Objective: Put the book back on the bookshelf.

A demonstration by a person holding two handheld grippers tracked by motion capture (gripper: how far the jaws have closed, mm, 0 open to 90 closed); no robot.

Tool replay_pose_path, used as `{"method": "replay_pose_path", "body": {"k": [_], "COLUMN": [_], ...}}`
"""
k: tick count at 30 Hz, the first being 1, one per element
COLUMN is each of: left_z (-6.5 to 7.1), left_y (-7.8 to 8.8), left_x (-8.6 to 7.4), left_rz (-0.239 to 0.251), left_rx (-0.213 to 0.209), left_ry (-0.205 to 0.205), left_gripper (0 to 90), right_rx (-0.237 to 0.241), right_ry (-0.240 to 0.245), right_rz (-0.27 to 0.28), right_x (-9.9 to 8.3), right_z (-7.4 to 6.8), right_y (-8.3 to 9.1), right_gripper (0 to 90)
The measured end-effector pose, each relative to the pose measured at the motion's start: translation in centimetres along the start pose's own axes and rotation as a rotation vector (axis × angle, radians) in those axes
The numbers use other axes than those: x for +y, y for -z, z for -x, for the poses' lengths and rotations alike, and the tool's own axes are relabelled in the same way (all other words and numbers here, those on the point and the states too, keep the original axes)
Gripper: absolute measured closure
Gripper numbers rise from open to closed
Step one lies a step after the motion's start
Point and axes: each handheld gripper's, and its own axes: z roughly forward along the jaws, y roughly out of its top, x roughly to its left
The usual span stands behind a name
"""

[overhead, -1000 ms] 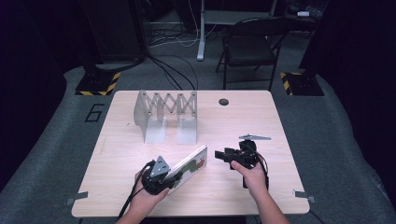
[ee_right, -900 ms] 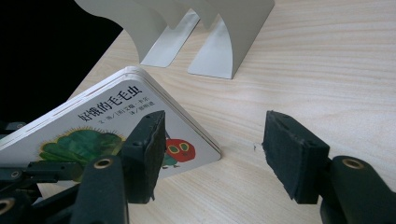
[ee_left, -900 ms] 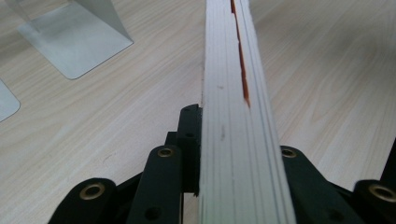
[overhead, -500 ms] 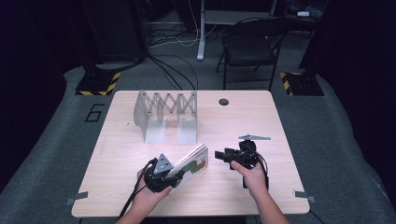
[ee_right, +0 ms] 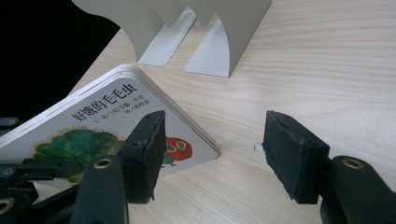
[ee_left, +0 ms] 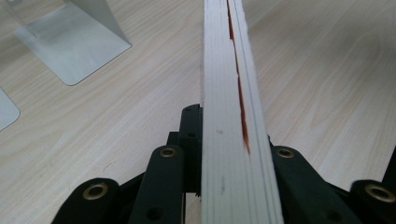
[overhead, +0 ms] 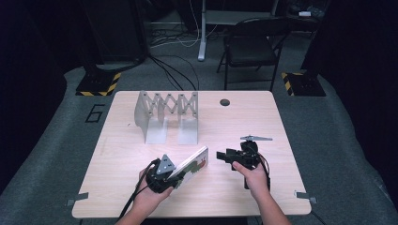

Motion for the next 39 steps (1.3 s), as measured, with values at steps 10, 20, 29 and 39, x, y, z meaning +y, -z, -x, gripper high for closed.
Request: {"method": "replay_pose_path", "body": {"k": [10,20,29,39], "left_z": [-0.3,-1.4,-2.7,-5.2], "left_y": [0.5,2.2,3.8,6.7], "left_x": [0.6,1.4,1.6,1.2], "left_rz": [0.011,0.052,0.073,0.091], "left_rx": [0.0,0.029,0.087,0.167], "left_ry": [0.011,0.048,0.074,0.122], "left_gripper": [76.0,76.0,76.0,76.0], "right_rx": [-0.004,-0.008,-0.016,-0.026], "right_ry": [-0.014,-0.024,-0.032,-0.033], "right_rz": [0.004,-0.001,0.002,-0.009], "right_x": [0.0,-0.2,-0.2,-0.5], "right_z": [0.3,0.9,1.4,1.9], "right_y": [0.1,0.1,-0.1,-0.3], "right_gripper": [39.0,39.0,39.0,39.0]}}
